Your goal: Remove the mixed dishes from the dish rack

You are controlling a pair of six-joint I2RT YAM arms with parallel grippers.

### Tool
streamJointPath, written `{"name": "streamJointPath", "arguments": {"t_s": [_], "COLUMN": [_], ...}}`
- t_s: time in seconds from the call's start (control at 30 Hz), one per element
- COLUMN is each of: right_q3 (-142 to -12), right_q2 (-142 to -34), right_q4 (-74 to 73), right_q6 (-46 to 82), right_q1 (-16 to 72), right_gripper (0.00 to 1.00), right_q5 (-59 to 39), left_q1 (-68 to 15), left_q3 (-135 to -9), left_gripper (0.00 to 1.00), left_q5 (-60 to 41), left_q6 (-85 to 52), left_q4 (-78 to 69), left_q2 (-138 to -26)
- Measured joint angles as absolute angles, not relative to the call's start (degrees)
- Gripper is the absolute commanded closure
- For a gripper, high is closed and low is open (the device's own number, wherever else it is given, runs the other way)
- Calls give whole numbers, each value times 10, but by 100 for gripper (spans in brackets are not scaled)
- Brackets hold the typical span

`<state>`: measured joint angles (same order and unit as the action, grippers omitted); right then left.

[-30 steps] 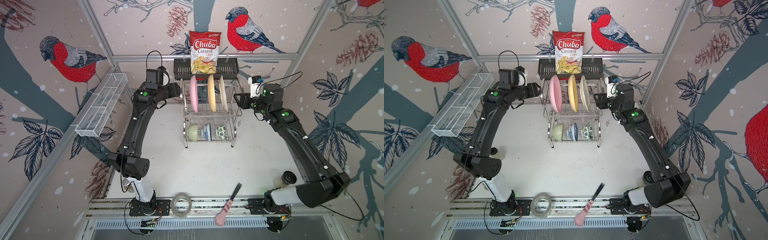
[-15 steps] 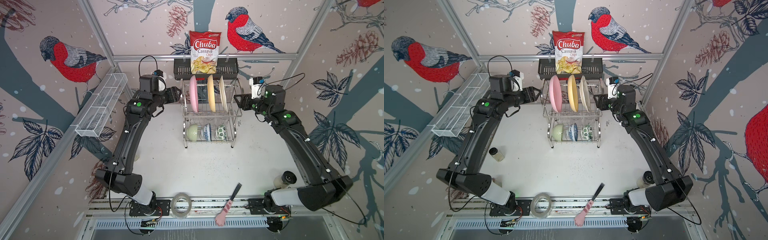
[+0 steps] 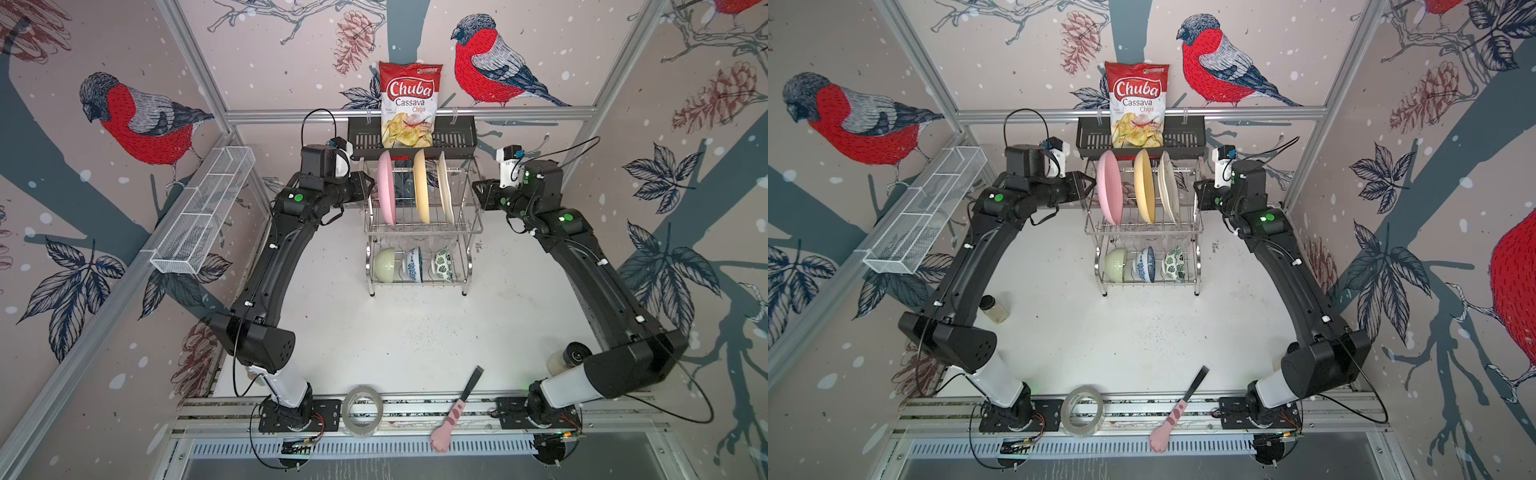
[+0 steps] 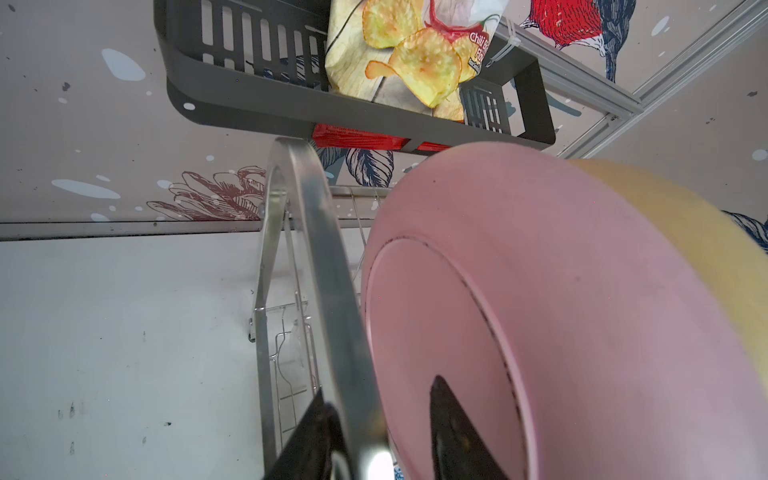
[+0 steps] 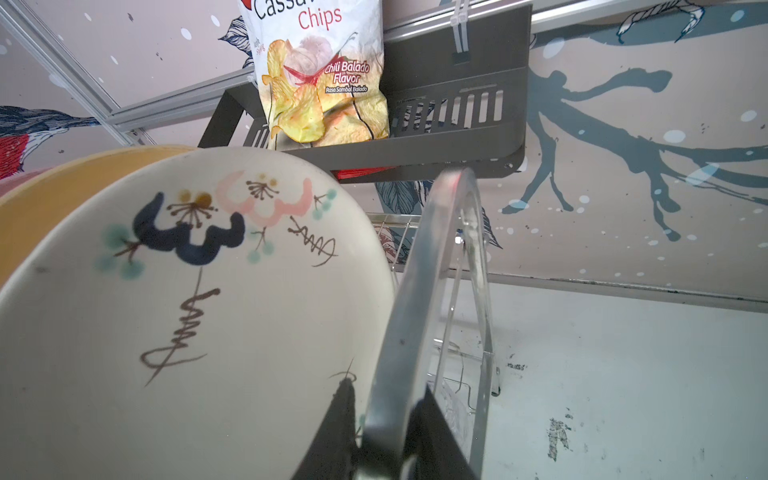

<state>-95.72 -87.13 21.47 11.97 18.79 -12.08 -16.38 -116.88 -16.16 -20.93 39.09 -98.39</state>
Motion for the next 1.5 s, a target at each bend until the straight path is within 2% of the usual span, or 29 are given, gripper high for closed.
{"name": "streamJointPath", "arguments": {"t_s": [0.27, 0.53, 0.6, 0.67, 0.77, 0.9, 1.03, 1.2, 1.3, 1.5], "right_q3": [-1017, -1073, -1081, -1085, -1086, -1086, -1075, -1049, -1034, -1025], "right_q2": [-930, -979, -986, -990, -991, -983, -950, -905, -881, -849], "right_q4": [225, 236, 236, 236, 231, 230, 228, 220, 219, 220], "right_q6": [126, 125, 126, 128, 122, 121, 121, 121, 121, 118], "right_q1": [178, 172, 172, 172, 171, 171, 168, 167, 167, 184], "right_gripper": [85, 85, 83, 71, 45, 32, 27, 25, 27, 37], "right_q5": [-130, -147, -149, -153, -164, -172, -179, -185, -185, -198], "left_q1": [-163, -158, -155, -155, -155, -155, -155, -153, -152, -151], "left_q3": [-1251, -1298, -1306, -1312, -1313, -1308, -1281, -1244, -1217, -1143], "left_gripper": [80, 80, 79, 71, 62, 51, 38, 30, 29, 34], "left_q5": [-134, -122, -121, -121, -138, -145, -145, -133, -125, -116], "left_q6": [-227, -240, -242, -242, -224, -216, -210, -209, -207, -206], "left_q4": [419, 428, 429, 431, 428, 427, 427, 427, 425, 415], "left_q2": [-1045, -1082, -1087, -1091, -1091, -1084, -1053, -1014, -988, -930]}}
